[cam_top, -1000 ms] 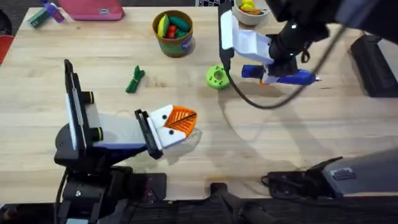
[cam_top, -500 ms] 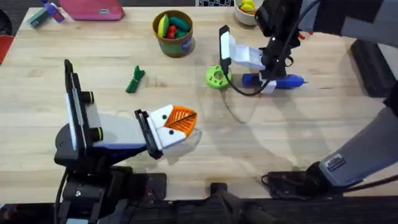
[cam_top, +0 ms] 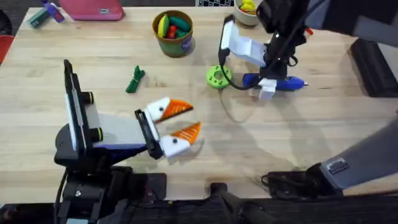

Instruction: Pick up the gripper from the table and insert it into the empty holder that is missing its gripper. Then pick up a screw, insert it into the mounting hole, and use the screwdriver to tighten it. Finally, clean up the table by picking up the vegetable and placing it into the bucket.

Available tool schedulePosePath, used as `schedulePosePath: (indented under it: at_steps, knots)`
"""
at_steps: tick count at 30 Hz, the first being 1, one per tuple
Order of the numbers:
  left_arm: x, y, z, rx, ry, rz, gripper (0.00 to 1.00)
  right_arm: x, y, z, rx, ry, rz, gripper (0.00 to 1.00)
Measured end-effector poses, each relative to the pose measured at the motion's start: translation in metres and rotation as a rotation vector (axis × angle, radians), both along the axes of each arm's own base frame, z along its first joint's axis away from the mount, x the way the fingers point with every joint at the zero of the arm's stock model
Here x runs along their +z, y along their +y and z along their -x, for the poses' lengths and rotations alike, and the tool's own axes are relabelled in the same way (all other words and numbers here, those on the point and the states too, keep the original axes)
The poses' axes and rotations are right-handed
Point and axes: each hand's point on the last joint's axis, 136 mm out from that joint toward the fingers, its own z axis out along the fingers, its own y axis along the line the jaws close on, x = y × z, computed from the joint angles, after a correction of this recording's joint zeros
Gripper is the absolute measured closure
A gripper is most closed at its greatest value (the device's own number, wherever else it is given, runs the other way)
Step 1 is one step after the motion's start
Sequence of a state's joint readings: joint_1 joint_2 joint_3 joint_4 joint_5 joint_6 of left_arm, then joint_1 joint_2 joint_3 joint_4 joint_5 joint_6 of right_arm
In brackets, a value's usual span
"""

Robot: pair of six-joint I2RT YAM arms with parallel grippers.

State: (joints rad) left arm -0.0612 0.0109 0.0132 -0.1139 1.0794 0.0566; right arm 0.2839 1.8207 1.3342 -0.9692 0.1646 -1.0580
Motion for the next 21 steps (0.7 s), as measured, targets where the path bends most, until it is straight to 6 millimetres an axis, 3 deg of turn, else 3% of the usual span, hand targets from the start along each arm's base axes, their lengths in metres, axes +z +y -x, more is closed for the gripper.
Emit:
schedulePosePath:
  at_steps: [3, 4, 13, 21]
  knots:
    - [0.0, 0.0, 0.0, 0.0, 0.0, 0.0, 0.076, 0.03, 0.011, -0.001, -0.026, -0.096, -0.034, 0.009]
    - [0.0, 0.0, 0.0, 0.0, 0.002, 0.001, 0.028, 0.042, 0.015, 0.0, -0.036, -0.131, -0.049, 0.009]
    - [0.002, 0.002, -0.004, 0.025, -0.007, 0.004, 0.001, 0.15, 0.037, 0.006, -0.251, -0.489, -0.283, 0.007]
    - [0.006, 0.028, -0.038, 0.296, 0.07, 0.007, 0.001, 0.217, 0.035, 0.035, -0.614, -0.636, -0.56, 0.008]
